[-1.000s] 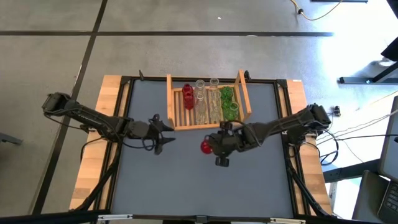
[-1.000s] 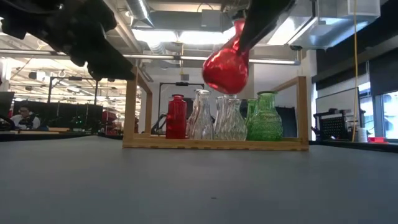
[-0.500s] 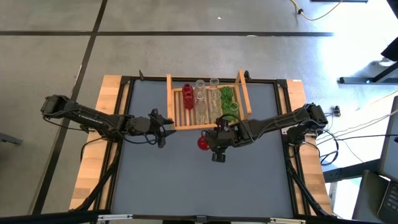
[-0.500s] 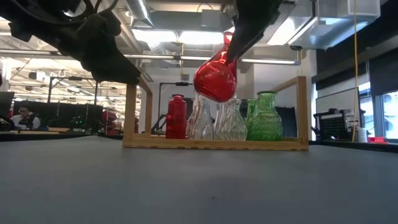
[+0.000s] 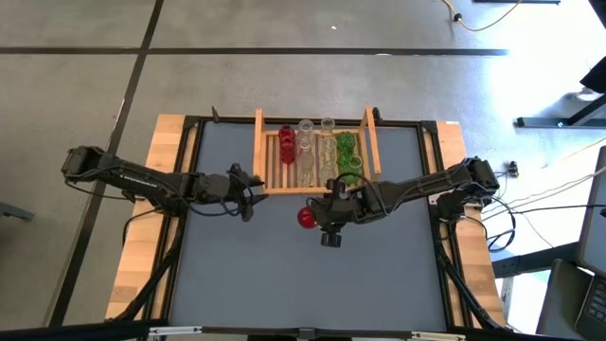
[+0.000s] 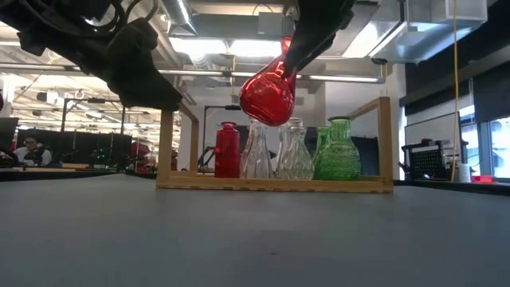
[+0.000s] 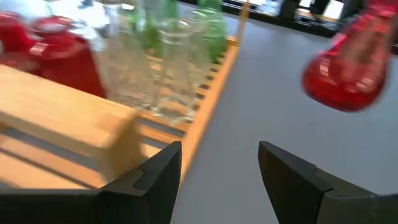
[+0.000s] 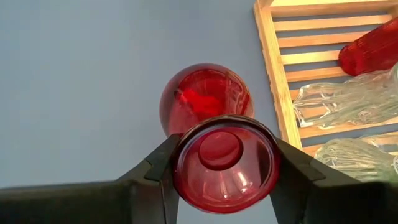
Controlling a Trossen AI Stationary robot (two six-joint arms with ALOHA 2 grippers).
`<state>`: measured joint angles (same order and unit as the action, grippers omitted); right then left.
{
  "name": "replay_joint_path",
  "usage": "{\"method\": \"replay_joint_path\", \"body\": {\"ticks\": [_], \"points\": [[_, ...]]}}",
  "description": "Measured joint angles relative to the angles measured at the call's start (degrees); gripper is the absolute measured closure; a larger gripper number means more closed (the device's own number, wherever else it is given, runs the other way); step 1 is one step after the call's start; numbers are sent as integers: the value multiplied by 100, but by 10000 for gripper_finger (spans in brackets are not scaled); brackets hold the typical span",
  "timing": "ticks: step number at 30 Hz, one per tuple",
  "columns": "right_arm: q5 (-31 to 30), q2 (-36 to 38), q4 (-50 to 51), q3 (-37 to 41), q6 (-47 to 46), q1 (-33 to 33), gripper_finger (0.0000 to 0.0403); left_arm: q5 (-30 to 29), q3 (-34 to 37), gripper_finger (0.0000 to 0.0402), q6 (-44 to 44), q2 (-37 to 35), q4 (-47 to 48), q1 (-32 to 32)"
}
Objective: Sort vases onto shelf
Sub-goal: Put the red vase on the shelf aligned with the other red vase
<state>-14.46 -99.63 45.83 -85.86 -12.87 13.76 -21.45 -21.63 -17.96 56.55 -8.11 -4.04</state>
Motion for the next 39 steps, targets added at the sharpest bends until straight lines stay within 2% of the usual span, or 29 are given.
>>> {"method": "replay_joint_path", "body": {"ticks": [7, 12, 14, 17, 21, 32, 39], "points": [[0, 0, -331, -176, 310, -43, 238, 810, 4, 195, -2, -413, 12, -316], [14, 4, -344, -509, 543, -329, 238, 1983, 4, 195, -244, -1137, 449, -466], [97, 4, -340, -641, 638, -504, 238, 2223, 4, 195, -351, -1443, 816, -462], [356, -90, -384, -907, 739, -809, 238, 2207, 4, 195, -420, -1794, 1301, -464], [601, -526, -209, -1503, 748, -1206, 238, 1764, 4, 195, -420, -1994, 1646, -460], [1171, -2166, 1103, -3776, 879, -2002, 238, 1603, 4, 195, -391, -2026, 1643, -460], [1257, -2703, 1247, -4035, 1047, -2177, 238, 1601, 4, 195, -266, -2024, 1616, -460]]}}
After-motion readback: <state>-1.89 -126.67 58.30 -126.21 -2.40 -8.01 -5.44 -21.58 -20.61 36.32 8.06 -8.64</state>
